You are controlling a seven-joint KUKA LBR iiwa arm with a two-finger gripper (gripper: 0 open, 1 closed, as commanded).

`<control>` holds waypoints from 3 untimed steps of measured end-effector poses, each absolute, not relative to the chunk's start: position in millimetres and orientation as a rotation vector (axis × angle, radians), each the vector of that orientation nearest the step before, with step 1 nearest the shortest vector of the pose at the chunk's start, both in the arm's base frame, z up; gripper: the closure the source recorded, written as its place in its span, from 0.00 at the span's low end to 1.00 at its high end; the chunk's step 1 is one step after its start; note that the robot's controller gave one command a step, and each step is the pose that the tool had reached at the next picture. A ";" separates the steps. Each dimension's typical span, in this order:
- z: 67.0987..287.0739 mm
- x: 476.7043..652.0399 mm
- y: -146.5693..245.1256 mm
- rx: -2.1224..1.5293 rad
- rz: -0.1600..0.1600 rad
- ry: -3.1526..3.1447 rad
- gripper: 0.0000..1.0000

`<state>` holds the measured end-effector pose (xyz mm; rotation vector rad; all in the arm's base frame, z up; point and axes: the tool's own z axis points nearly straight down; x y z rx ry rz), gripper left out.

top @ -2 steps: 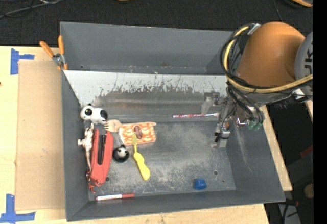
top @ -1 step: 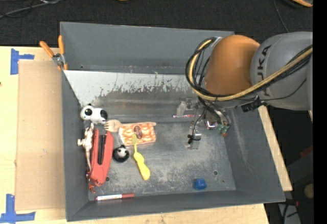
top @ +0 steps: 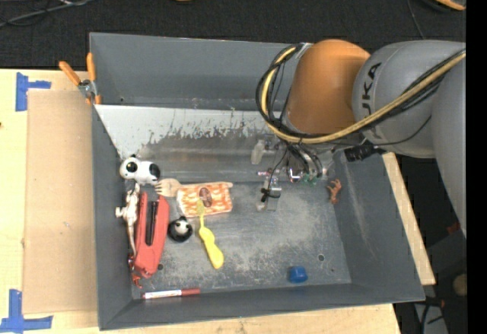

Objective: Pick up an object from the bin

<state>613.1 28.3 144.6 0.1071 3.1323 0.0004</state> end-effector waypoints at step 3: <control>69.7 605.6 140.8 -0.531 0.005 3.096 1.00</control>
Offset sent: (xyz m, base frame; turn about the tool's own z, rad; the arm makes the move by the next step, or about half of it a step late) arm -0.0111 0.1164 -0.0746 -0.3284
